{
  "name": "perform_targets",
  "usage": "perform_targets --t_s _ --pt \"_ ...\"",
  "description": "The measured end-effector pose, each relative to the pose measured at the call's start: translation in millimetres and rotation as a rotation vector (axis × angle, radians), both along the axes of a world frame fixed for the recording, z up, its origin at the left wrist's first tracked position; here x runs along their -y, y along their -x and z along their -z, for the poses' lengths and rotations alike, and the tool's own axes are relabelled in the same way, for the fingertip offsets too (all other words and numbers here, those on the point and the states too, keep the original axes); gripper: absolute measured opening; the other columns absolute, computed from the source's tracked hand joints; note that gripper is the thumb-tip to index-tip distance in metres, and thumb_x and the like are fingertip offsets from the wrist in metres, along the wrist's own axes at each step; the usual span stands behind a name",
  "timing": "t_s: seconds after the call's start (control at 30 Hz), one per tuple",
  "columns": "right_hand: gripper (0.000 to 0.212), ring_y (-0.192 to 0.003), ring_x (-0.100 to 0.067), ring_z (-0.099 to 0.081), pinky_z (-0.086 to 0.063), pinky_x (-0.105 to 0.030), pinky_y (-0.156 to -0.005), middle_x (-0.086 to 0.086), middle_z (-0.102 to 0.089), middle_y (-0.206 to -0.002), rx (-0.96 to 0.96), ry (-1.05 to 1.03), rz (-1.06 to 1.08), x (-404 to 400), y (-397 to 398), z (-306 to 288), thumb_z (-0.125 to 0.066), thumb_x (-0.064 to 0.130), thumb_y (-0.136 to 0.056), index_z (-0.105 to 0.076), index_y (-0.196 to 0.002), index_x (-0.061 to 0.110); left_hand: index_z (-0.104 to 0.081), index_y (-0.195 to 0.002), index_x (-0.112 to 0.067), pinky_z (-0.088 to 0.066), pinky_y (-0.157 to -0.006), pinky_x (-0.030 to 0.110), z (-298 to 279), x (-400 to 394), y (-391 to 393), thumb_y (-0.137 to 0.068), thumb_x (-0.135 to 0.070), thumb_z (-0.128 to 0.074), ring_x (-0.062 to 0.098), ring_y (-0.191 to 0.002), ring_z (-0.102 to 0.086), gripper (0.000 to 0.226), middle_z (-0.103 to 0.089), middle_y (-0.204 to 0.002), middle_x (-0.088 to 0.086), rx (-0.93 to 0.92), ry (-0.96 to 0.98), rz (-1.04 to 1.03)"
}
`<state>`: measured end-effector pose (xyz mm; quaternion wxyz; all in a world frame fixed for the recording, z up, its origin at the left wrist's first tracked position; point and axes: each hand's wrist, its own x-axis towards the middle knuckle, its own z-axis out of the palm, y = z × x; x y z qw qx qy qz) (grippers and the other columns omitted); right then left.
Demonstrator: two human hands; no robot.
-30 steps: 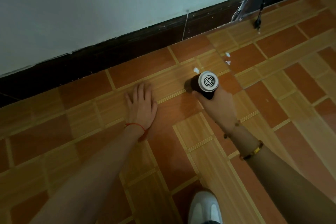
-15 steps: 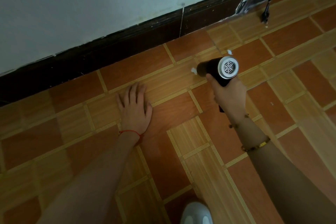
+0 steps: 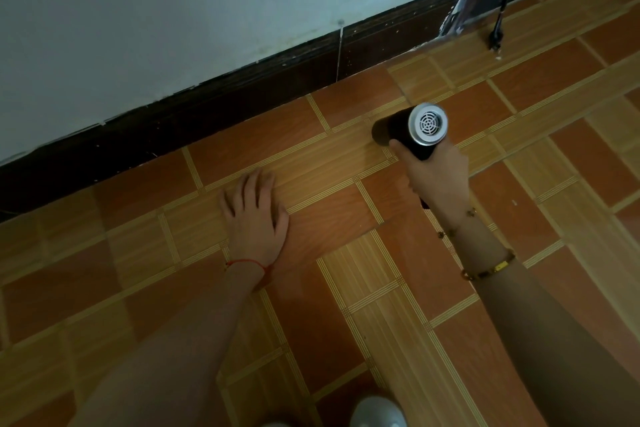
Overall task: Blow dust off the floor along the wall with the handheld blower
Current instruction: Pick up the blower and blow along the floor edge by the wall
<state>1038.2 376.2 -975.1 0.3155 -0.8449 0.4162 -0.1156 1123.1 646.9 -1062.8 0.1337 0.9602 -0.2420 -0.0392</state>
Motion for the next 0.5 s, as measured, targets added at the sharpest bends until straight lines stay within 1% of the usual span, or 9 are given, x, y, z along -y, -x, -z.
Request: perform_targets --t_s 0.1,0.2,0.27,0.33,0.4,0.5 --pt "0.073 -0.075 -0.024 -0.071 -0.06 -0.037 -0.066 -0.003 -0.071 -0.086 -0.028 0.012 0.008 4.7 3.6 -1.9 -0.055 0.072 -0.069 -0.055 -0.117 0.018 -0.038 -0.147 -0.019 -0.01 -0.119 0.063 0.3 -0.1 -0.4 -0.093 -0.042 -0.033 0.031 -0.144 -0.026 0.059 -0.036 -0.154 0.009 0.006 0.001 0.006" --pt "0.068 -0.076 -0.024 -0.07 -0.059 -0.035 -0.066 -0.003 -0.07 -0.088 -0.049 -0.001 -0.051 7.8 6.0 -2.8 -0.061 0.067 -0.073 -0.055 -0.118 0.016 -0.038 -0.147 -0.018 -0.01 -0.119 0.063 1.0 -0.4 -0.2 -0.093 -0.042 -0.034 0.031 -0.144 -0.026 0.059 -0.036 -0.154 0.009 0.01 0.003 0.012" --pt "0.067 -0.077 -0.024 -0.069 -0.058 -0.034 -0.064 -0.004 -0.07 -0.09 -0.048 0.02 -0.041 7.5 7.0 -2.5 -0.062 0.065 -0.075 -0.055 -0.119 0.015 -0.038 -0.147 -0.018 -0.01 -0.119 0.063 1.1 -1.1 -0.1 -0.093 -0.041 -0.034 0.032 -0.143 -0.026 0.059 -0.036 -0.153 0.009 0.012 0.008 0.017" --pt "0.073 -0.076 -0.025 -0.07 -0.058 -0.034 -0.064 -0.004 -0.071 -0.091 -0.047 0.049 0.007 5.7 7.2 -4.0 -0.057 0.069 -0.072 -0.054 -0.121 0.016 -0.038 -0.147 -0.018 -0.01 -0.118 0.063 0.9 -1.7 -0.1 -0.093 -0.041 -0.034 0.031 -0.144 -0.026 0.059 -0.036 -0.153 0.01 0.015 0.01 0.017" --pt "0.076 -0.077 -0.026 -0.07 -0.059 -0.038 -0.066 -0.004 -0.071 -0.09 -0.052 0.035 0.019 7.3 8.0 -4.1 -0.055 0.072 -0.069 -0.055 -0.12 0.016 -0.037 -0.148 -0.018 -0.01 -0.118 0.063 0.6 -1.4 -0.1 -0.093 -0.041 -0.034 0.031 -0.143 -0.026 0.059 -0.036 -0.153 0.01 0.014 0.011 0.018" --pt "0.063 -0.079 -0.026 -0.07 -0.06 -0.039 -0.069 -0.004 -0.069 -0.089 -0.066 -0.027 -0.048 9.4 6.7 -5.9 -0.065 0.061 -0.076 -0.055 -0.118 0.015 -0.038 -0.147 -0.018 -0.011 -0.118 0.063 0.7 -1.6 0.1 -0.093 -0.039 -0.037 0.031 -0.143 -0.027 0.058 -0.037 -0.152 0.01 0.021 0.017 0.019"
